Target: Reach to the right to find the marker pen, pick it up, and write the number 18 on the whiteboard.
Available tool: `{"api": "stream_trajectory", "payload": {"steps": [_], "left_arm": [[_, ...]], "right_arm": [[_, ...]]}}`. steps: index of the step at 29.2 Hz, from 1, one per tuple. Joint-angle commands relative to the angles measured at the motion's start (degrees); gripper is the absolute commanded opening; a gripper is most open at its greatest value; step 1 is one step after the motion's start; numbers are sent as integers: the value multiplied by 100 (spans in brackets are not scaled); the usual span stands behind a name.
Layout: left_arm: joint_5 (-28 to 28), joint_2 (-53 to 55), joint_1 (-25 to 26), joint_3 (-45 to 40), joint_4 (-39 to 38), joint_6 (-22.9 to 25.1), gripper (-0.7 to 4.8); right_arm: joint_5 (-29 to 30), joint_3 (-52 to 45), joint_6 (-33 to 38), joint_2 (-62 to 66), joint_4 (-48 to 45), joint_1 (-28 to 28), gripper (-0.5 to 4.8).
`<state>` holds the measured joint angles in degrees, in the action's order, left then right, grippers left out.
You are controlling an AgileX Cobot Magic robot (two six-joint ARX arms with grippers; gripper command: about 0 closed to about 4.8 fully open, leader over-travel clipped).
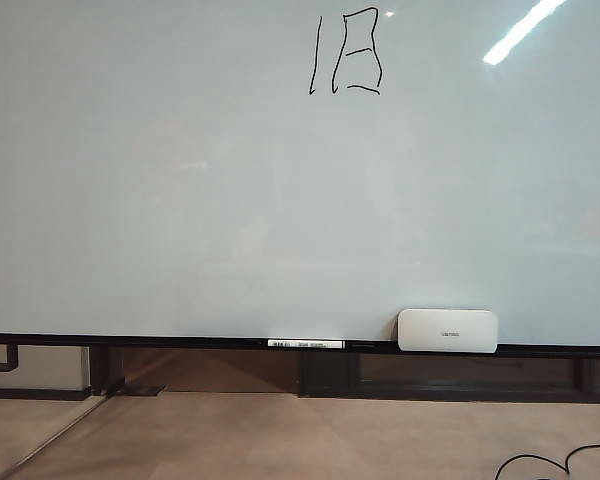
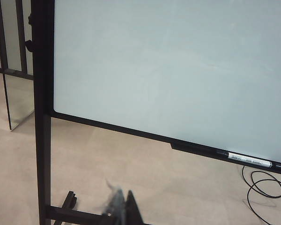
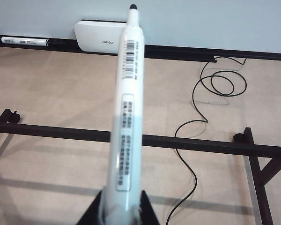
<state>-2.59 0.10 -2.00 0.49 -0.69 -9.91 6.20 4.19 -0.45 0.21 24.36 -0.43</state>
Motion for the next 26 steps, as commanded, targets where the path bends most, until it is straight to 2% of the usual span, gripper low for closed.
{"api": "stream_trajectory", "payload": {"steps": [1,18,26], "left_arm": [[7,4,-4,9,79,26,-4],[-15,4,2,9,37,26,-4],[-15,4,2,9,35,26,-4]], "right_arm": [[11,4,26,-2,-83,4,-1],[11,-7,26,-2,-116,15,-1],[11,-103,26,-2,-575,15,-1]]}}
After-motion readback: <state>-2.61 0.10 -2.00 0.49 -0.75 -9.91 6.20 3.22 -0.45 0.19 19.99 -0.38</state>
